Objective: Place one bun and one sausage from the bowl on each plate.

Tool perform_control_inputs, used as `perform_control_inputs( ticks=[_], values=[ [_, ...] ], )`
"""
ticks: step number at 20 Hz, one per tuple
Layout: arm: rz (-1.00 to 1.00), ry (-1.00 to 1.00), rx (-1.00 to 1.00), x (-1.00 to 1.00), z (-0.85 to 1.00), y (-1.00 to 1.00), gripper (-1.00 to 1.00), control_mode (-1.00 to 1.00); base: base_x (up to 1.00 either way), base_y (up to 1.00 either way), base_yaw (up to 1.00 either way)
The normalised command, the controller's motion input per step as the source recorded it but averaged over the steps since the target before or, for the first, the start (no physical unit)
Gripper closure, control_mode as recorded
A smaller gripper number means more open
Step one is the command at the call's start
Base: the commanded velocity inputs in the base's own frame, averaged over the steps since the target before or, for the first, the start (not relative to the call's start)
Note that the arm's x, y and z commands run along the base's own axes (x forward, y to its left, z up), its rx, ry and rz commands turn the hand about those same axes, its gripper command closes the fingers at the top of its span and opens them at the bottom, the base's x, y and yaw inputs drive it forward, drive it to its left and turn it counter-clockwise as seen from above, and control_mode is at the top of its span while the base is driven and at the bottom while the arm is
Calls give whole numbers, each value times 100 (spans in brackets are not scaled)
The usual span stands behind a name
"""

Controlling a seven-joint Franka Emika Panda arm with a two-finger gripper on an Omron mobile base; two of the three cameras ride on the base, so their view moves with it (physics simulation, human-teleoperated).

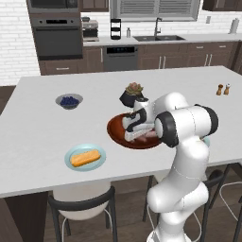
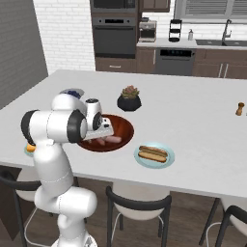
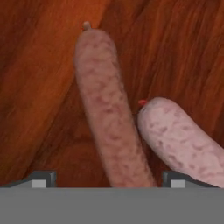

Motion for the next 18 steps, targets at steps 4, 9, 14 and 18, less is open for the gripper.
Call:
perform_control_inputs(
  ticks=[4,9,14,18],
  values=[
    [0,7,9,-68,-47,-14,-100,-100,0,0,0],
    [0,12,7,-46,-56,0,-100,-100,0,0,0],
    [0,19,1,-1,-56,0,-100,-100,0,0,0],
    [0,3,1,9,-16,0,-100,-100,0,0,0]
  ],
)
